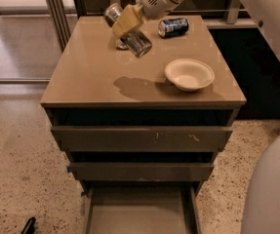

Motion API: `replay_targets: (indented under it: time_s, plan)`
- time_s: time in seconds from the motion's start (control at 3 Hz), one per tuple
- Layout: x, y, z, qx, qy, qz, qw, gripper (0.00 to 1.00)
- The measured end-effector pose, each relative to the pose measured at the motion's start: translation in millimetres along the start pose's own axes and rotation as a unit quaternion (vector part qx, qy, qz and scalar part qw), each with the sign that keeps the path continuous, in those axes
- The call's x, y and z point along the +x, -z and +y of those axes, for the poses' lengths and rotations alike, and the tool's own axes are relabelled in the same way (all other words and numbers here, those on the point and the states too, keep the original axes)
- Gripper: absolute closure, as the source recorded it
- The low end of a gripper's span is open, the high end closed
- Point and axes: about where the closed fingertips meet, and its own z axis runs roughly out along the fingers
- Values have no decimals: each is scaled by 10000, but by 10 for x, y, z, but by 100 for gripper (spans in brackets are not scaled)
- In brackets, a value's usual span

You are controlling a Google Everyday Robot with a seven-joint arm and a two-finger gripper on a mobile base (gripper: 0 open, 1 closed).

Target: Place redbull can into bottom drawer

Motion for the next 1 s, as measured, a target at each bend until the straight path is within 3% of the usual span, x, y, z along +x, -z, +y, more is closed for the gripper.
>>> replay_targets:
  time_s: [0.33, 0.67, 1.0]
  plan:
    - [109, 32, 41, 28, -82, 139, 9999, 100]
    - [250, 311, 200, 334, -436, -1, 9985, 100]
    - [456, 577, 485, 616, -1019, -355, 9923, 100]
